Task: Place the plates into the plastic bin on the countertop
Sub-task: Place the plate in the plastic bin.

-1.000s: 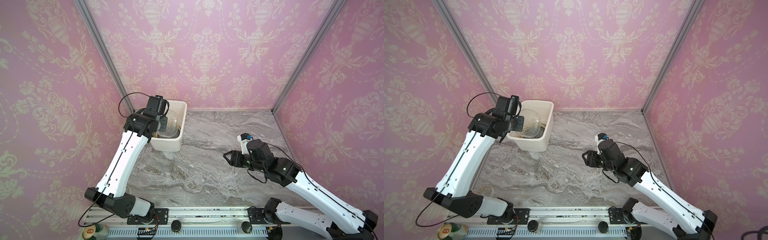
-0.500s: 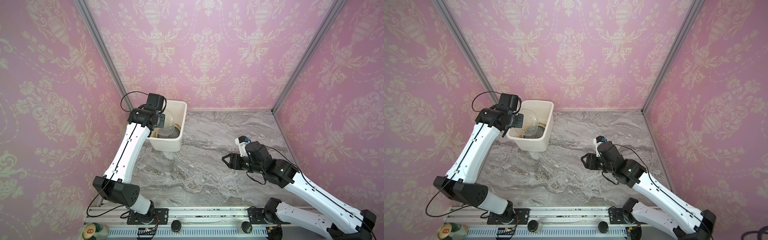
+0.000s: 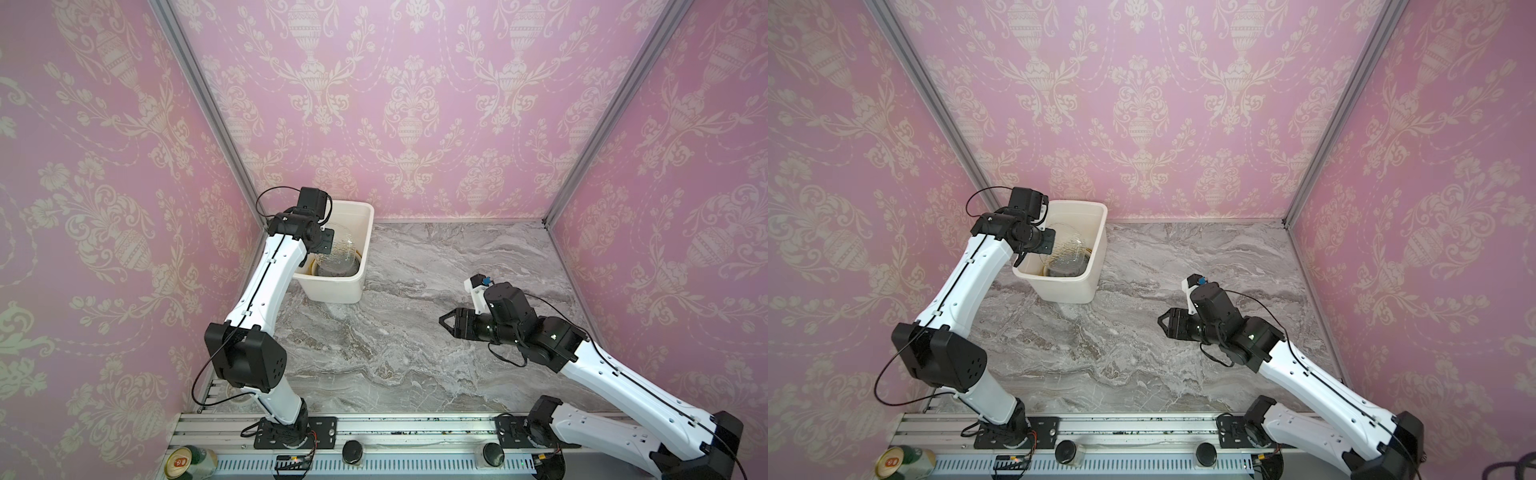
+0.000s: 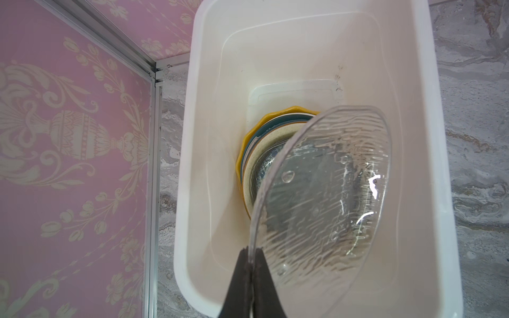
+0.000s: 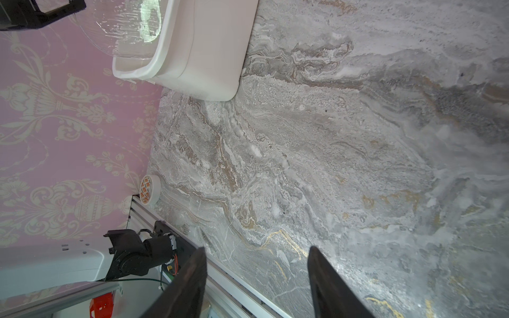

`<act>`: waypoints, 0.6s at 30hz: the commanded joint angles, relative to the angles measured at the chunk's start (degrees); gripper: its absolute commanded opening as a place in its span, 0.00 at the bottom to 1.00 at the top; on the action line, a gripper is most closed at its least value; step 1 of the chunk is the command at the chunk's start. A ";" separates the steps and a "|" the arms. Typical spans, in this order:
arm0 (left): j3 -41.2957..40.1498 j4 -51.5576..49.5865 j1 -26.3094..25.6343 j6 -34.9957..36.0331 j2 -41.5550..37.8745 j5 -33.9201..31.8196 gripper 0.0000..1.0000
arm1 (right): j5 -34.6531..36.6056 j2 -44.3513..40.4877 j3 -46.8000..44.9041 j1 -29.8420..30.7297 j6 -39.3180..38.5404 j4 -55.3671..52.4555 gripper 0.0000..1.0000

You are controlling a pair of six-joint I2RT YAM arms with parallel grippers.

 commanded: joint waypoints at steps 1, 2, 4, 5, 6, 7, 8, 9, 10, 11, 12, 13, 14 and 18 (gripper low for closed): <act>-0.44 1.39 1.11 2.16 1.21 3.82 0.00 | -2.50 1.80 -0.78 -0.30 1.06 2.37 0.59; -0.52 1.55 1.16 2.61 1.58 4.26 0.00 | -2.77 2.24 -0.80 -0.31 0.98 2.84 0.59; -1.28 2.35 1.19 3.65 1.89 4.69 0.00 | -3.15 3.15 -1.14 -0.30 1.03 3.77 0.59; -1.74 2.61 1.18 4.12 1.90 4.61 0.00 | -3.50 3.54 -1.27 -0.35 1.06 4.31 0.59; -2.12 2.61 1.33 4.48 1.99 4.47 0.00 | -3.90 4.03 -1.57 -0.35 1.15 5.03 0.59; -2.61 2.70 1.34 4.76 2.03 4.51 0.00 | -4.26 4.53 -1.84 -0.31 1.36 5.69 0.59; -3.04 2.83 1.39 4.86 2.16 4.54 0.00 | -4.60 4.97 -2.06 -0.35 1.48 6.26 0.59; -3.59 2.87 1.50 4.89 2.33 4.73 0.00 | -4.97 5.45 -2.41 -0.30 1.61 7.01 0.59; -3.98 2.88 1.49 5.09 2.57 4.83 0.00 | -5.30 6.01 -2.55 -0.31 1.67 7.65 0.59; -4.33 2.80 1.50 5.23 2.75 4.63 0.00 | -5.48 6.47 -2.68 -0.34 1.78 8.16 0.59; -4.59 2.71 1.48 5.24 3.00 4.55 0.00 | -5.67 7.03 -2.85 -0.32 1.77 8.62 0.59; -4.72 2.49 1.51 5.08 3.26 4.43 0.00 | -5.87 7.57 -3.00 -0.30 1.85 9.06 0.59; -4.85 2.29 1.50 4.84 3.43 4.29 0.00 | -6.06 8.02 -2.91 -0.30 1.78 9.40 0.59; -6.04 2.52 1.59 4.08 3.44 3.64 0.00 | -7.03 10.01 -2.69 -0.34 1.55 10.76 0.59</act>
